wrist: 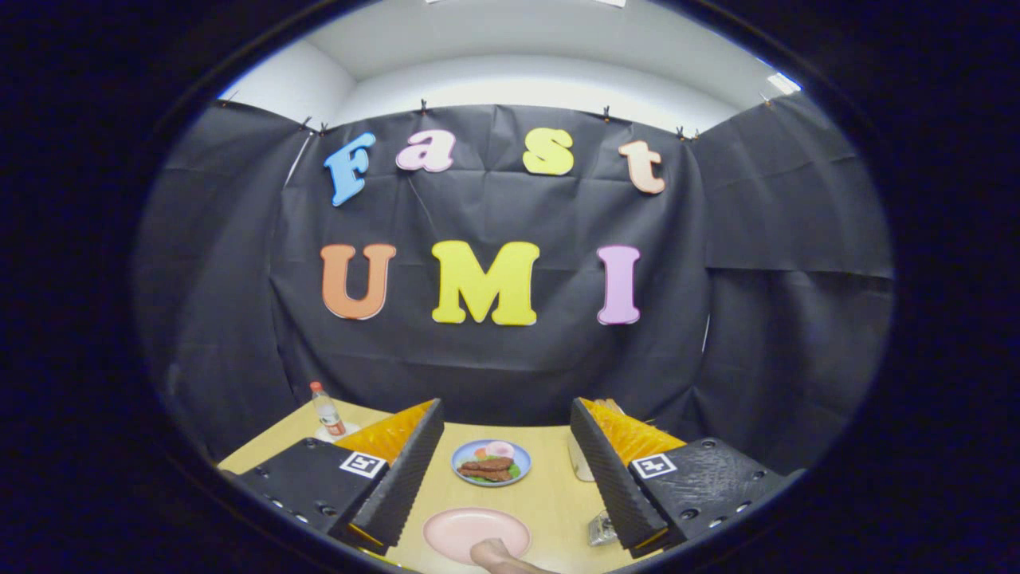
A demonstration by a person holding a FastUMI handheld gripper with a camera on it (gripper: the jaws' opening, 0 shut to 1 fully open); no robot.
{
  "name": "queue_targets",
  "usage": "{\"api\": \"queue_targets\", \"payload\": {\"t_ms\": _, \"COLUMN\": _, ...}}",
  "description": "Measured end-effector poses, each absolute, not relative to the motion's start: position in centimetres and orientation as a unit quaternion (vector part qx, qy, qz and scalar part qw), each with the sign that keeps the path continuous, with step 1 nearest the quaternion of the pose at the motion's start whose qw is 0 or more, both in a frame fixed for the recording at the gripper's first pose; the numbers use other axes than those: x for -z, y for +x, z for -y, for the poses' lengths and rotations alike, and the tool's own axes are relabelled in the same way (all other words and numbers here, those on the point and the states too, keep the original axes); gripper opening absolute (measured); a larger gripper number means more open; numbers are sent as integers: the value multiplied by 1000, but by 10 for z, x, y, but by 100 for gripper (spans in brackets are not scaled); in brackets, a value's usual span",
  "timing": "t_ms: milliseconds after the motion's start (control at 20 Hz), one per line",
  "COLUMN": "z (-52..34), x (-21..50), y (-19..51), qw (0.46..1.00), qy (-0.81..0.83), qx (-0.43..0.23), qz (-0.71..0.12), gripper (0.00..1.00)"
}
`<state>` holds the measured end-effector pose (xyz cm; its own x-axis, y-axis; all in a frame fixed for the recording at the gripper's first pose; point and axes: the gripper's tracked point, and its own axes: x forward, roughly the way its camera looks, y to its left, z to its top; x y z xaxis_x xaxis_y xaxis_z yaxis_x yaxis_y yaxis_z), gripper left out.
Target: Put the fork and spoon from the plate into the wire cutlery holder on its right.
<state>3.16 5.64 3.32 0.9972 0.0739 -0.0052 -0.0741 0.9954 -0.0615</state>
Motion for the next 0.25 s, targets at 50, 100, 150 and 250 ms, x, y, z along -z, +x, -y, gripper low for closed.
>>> {"api": "queue_targets", "payload": {"t_ms": 50, "z": -57, "x": -40, "y": 30, "qw": 999, "qy": -36, "qx": -39, "qz": 9, "gripper": 96}}
{"api": "queue_targets", "payload": {"t_ms": 100, "z": -57, "x": -46, "y": 28, "qw": 998, "qy": -45, "qx": -38, "qz": 19, "gripper": 96}}
{"api": "queue_targets", "payload": {"t_ms": 150, "z": -60, "x": -53, "y": 25, "qw": 997, "qy": -49, "qx": -42, "qz": 33, "gripper": 96}}
{"api": "queue_targets", "payload": {"t_ms": 250, "z": -61, "x": -72, "y": 17, "qw": 996, "qy": -52, "qx": -37, "qz": 58, "gripper": 96}}
